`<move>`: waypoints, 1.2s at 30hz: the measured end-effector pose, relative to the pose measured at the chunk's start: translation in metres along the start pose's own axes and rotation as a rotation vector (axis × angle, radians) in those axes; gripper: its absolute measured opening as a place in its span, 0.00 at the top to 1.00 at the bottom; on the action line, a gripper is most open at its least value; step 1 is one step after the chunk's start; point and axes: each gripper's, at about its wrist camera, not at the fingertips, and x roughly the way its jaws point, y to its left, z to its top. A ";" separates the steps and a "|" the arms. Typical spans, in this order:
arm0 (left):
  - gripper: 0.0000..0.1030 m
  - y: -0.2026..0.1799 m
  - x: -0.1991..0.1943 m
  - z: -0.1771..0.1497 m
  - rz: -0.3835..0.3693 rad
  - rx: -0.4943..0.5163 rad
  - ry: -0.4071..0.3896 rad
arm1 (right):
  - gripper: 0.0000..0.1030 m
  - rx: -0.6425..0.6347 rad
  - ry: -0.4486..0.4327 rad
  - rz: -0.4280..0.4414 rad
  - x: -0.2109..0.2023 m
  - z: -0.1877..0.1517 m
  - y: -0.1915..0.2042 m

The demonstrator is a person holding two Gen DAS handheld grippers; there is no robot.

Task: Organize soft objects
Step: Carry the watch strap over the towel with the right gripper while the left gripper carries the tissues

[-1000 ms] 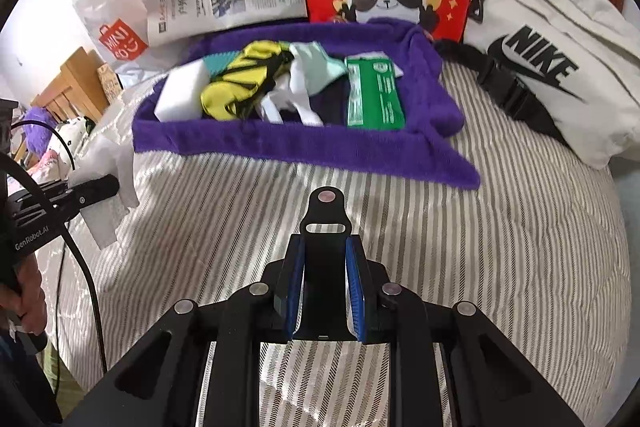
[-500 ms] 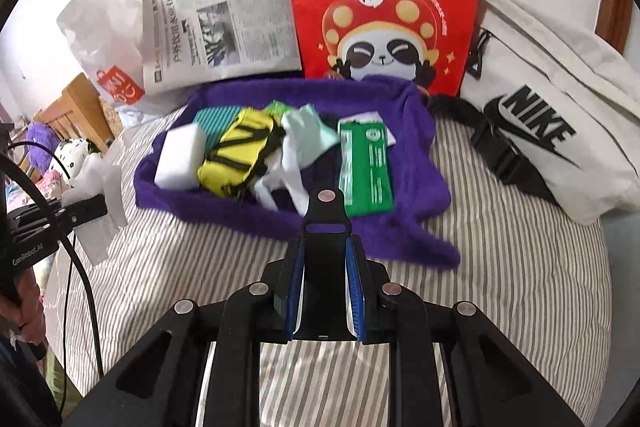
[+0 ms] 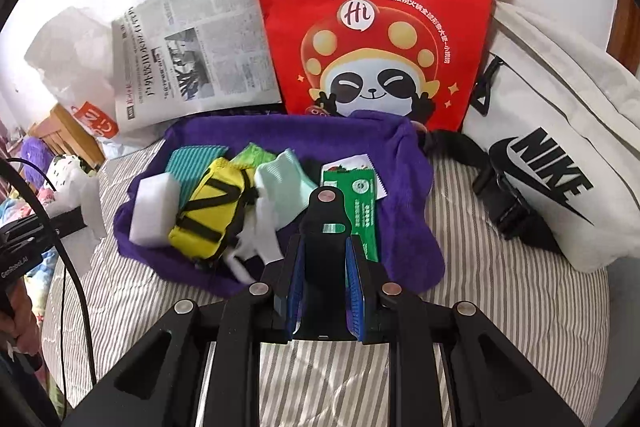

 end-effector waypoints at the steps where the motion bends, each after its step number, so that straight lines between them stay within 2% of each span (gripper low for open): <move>1: 0.92 0.000 0.001 0.002 -0.002 0.001 -0.001 | 0.79 0.002 0.003 0.000 0.004 0.002 -0.002; 22: 0.92 0.000 0.031 0.015 -0.006 0.016 0.033 | 0.79 0.010 0.103 -0.102 0.076 0.001 -0.017; 36: 0.92 0.007 0.042 0.022 0.012 0.008 0.052 | 0.78 0.004 0.134 -0.081 0.090 -0.005 -0.016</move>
